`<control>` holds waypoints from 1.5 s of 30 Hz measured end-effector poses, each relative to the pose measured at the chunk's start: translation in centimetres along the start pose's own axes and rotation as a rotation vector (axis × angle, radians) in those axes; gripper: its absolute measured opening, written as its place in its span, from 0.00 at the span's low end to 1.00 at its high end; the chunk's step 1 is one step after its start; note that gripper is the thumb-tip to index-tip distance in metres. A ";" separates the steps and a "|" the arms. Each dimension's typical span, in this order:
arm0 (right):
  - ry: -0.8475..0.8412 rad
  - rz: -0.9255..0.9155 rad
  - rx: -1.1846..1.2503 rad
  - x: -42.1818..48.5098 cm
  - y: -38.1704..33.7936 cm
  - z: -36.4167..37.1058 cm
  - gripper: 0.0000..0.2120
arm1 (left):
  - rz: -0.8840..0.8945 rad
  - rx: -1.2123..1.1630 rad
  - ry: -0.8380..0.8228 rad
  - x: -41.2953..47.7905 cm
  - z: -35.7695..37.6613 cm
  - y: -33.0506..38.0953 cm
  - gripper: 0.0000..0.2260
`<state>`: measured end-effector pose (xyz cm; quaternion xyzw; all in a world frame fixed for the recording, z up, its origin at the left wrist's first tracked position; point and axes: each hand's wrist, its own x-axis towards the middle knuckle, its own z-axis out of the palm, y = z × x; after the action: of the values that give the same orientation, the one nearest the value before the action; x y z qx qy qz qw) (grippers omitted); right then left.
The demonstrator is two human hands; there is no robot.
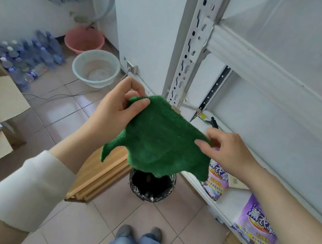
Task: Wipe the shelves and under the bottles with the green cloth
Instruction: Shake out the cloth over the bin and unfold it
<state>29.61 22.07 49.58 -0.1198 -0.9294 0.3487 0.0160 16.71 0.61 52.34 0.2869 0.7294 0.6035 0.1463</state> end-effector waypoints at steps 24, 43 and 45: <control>-0.009 0.255 0.972 -0.7 -8.6 -3.2 0.07 | 0.120 0.166 -0.100 -3.4 4.2 -2.8 0.12; 0.165 0.625 1.172 -0.8 -3.6 -6.5 0.10 | -0.187 0.057 -0.267 -1.4 -0.2 -1.1 0.12; 0.092 0.755 1.236 -0.8 -3.1 -5.6 0.09 | -0.301 0.003 -0.262 -0.8 -0.1 0.4 0.12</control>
<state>30.32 23.27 55.91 -0.4162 -0.4562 0.7865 -0.0018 17.32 0.10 52.60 0.2510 0.7396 0.5314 0.3280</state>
